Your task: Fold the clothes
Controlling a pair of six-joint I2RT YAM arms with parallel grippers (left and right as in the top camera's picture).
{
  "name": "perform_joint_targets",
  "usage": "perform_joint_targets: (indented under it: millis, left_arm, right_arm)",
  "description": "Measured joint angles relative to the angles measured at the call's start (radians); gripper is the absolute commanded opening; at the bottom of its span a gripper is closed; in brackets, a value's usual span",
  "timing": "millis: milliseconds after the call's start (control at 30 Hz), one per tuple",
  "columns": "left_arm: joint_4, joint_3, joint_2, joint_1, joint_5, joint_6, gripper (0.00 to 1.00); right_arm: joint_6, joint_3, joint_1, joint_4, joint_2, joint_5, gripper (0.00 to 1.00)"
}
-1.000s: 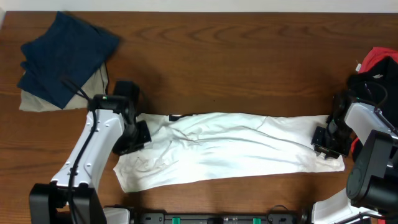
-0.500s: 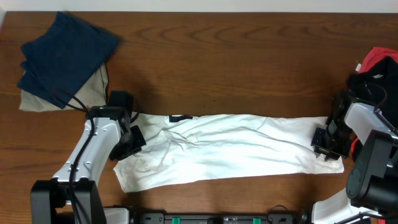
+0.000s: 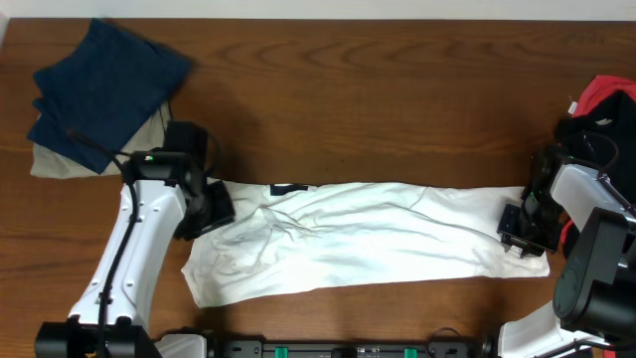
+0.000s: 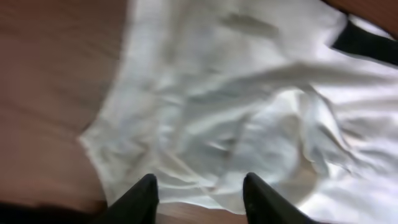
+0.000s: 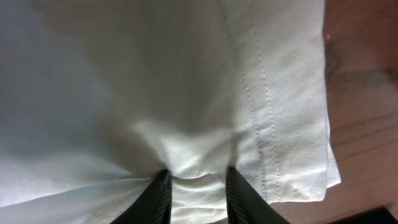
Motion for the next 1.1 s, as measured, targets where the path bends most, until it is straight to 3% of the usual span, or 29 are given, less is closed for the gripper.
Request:
perform_joint_targets:
  millis: [567,633,700,767,933,1100]
  left_arm:
    - [0.288,-0.19,0.001,-0.273,0.112,0.013,0.61]
    - [0.317,-0.209,0.001,-0.29,0.118,0.012,0.51]
    - [0.326,-0.225,0.002,-0.3,0.121,0.007,0.23]
    - [0.321,-0.239,0.008,-0.305,0.136,0.008,0.06]
    - [0.32,-0.245,0.011,-0.306,0.243,0.021,0.06]
    - [0.335,-0.245,-0.018,-0.322,0.497,0.032,0.06]
  right_arm:
    - [0.0,0.0,0.0,0.0,0.0,0.0,0.28]
    - [0.0,0.0,0.0,0.0,0.0,0.0,0.27]
    - [0.0,0.0,0.0,0.0,0.0,0.0,0.27]
    - [0.0,0.0,0.0,0.0,0.0,0.0,0.27]
    - [0.0,0.0,0.0,0.001,0.0,0.0,0.27]
    - [0.0,0.0,0.0,0.004,0.0,0.0,0.27]
